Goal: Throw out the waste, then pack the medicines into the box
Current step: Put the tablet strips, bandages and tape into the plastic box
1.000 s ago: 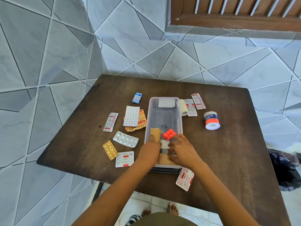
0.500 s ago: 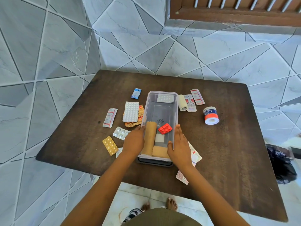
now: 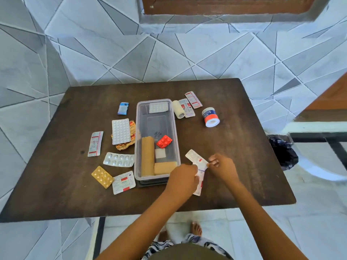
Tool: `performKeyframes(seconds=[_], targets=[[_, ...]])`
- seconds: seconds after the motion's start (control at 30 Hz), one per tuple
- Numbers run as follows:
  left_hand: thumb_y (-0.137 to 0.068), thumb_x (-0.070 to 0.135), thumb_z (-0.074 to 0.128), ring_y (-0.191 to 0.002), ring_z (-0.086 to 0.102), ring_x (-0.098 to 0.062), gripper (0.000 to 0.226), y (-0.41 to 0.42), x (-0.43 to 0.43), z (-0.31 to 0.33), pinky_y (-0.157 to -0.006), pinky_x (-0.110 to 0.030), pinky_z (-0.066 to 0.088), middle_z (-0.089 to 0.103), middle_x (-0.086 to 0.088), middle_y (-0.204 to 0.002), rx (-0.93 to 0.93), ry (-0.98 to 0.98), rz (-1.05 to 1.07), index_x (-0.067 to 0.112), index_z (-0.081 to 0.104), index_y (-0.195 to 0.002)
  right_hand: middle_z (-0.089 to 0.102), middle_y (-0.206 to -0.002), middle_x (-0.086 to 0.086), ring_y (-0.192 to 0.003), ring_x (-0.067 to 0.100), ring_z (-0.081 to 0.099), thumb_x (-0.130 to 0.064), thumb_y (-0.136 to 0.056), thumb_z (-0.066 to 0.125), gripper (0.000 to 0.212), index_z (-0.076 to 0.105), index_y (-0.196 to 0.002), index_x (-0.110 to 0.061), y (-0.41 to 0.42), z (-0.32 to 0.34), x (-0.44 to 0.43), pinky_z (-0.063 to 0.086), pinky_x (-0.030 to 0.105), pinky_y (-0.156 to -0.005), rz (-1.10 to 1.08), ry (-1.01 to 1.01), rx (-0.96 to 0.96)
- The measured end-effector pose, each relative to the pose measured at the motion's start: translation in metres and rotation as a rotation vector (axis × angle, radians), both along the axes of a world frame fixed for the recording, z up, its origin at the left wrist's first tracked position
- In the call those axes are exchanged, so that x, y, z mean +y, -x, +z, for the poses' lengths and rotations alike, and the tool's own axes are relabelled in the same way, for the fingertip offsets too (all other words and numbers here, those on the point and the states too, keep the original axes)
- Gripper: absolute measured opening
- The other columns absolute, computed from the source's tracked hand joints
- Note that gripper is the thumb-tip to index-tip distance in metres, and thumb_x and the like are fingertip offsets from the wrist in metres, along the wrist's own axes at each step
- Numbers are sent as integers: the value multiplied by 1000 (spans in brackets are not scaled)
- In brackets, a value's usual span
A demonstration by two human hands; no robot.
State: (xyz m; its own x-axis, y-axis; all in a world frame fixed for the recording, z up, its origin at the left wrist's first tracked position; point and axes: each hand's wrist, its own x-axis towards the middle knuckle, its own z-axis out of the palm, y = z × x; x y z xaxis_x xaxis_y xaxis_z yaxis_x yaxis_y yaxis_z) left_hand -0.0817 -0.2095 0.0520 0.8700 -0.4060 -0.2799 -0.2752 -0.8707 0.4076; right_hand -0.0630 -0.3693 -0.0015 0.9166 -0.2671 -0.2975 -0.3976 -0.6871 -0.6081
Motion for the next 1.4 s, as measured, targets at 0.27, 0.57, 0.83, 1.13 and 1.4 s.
performKeyframes(seconds=[0.27,0.57,0.83,1.13,1.4], targets=[[-88,32,59,-114,52,-30,52,6,-31,-42,-90,-38,48,45,-16,-130,53,-172,87,16,38,-133,66,-100,16,-92,30,61,-17,-76,71,24,62,-92,-2,-11,-6,0,45,32,-72,93,9,27],[-93,21,54,-108,61,-22,21,15,-39,-20,-95,-28,49,62,-8,-120,26,85,440,15,59,-113,59,-75,7,-72,21,60,-7,-81,66,31,43,-63,-18,-11,11,-22,45,23,-56,-51,-287,25],[-88,10,61,-101,63,-20,16,-18,29,53,-81,-22,43,70,-6,-109,-254,313,783,11,68,-102,63,-77,9,-66,22,65,-2,-81,59,11,57,-88,-11,-32,68,23,57,27,-61,94,-489,-142],[-88,5,58,-103,66,-24,20,-62,86,32,-88,-29,51,70,-11,-114,-204,274,795,8,69,-104,69,-100,20,-94,36,64,-15,-87,52,21,65,-91,0,-46,70,110,46,35,-67,343,161,-208],[-88,3,56,-103,64,-26,20,-80,110,8,-87,-30,50,69,-12,-113,-124,278,641,7,68,-104,71,-83,0,-74,18,69,-11,-84,61,14,67,-88,-23,-54,37,146,22,22,-43,453,567,-185]])
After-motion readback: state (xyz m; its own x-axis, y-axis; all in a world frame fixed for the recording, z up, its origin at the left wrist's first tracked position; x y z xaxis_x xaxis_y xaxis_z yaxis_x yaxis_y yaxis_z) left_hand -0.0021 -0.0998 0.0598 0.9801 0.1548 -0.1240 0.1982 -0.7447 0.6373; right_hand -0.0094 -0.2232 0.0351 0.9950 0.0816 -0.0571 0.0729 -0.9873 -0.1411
